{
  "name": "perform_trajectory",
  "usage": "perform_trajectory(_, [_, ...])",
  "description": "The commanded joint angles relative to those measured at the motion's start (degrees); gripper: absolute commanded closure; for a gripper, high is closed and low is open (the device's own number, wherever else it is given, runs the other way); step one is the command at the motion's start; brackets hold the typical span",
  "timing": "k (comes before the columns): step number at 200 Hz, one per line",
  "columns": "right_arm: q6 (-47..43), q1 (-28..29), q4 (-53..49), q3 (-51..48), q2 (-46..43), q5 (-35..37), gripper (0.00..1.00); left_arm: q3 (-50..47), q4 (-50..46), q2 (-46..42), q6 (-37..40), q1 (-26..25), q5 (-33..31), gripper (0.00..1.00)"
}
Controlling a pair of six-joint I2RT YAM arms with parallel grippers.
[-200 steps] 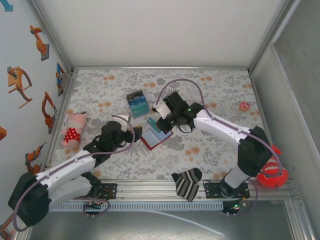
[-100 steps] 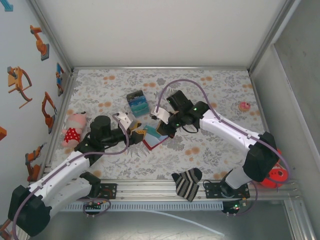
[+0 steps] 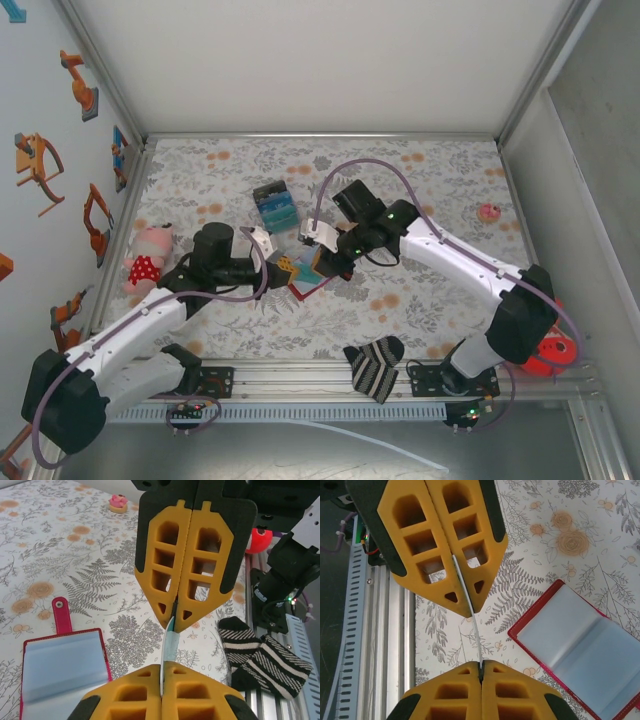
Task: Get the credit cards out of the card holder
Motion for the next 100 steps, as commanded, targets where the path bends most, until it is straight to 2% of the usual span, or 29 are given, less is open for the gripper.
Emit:
perform_trajectory(1, [0.2, 0.6, 1.5, 1.1, -2.0, -2.3, 1.00, 1.2, -0.2, -1.2, 0.7, -0.4, 1.4, 1.00])
perform_trajectory(16, [2.5, 0.6, 4.0, -0.2, -3.2, -0.5, 0.82, 0.4, 1.0, -2.9, -0.6, -0.4, 0.8, 1.00])
perform_trajectory(39, [8.1, 0.3, 11.7, -4.0, -6.6, 4.1, 0.69, -1.4, 3.1, -7.1, -4.2, -0.6, -2.7, 1.00])
perform_trajectory(46, [10.0, 0.1, 14.6, -5.7, -8.3, 5.3, 0.51, -2.3, 4.4, -8.7, -6.1, -0.6, -4.2, 1.00])
perform_trajectory(51, [11.4, 0.0, 16.5, -6.9, -9.5, 5.8, 0.47, -3.1, 5.7, -9.8, -7.7, -0.7, -5.2, 1.00])
perform_trajectory(82, [21.0, -1.2, 30.1, -15.0, -16.7, 9.1, 0.42, -7.6, 14.3, -15.8, -17.4, -1.4, -9.0, 1.00])
perform_trajectory(100, [27.2, -2.5, 39.1, -19.6, -19.8, 6.8, 0.40, -10.0, 19.4, -18.9, -21.6, -2.8, -12.5, 1.00])
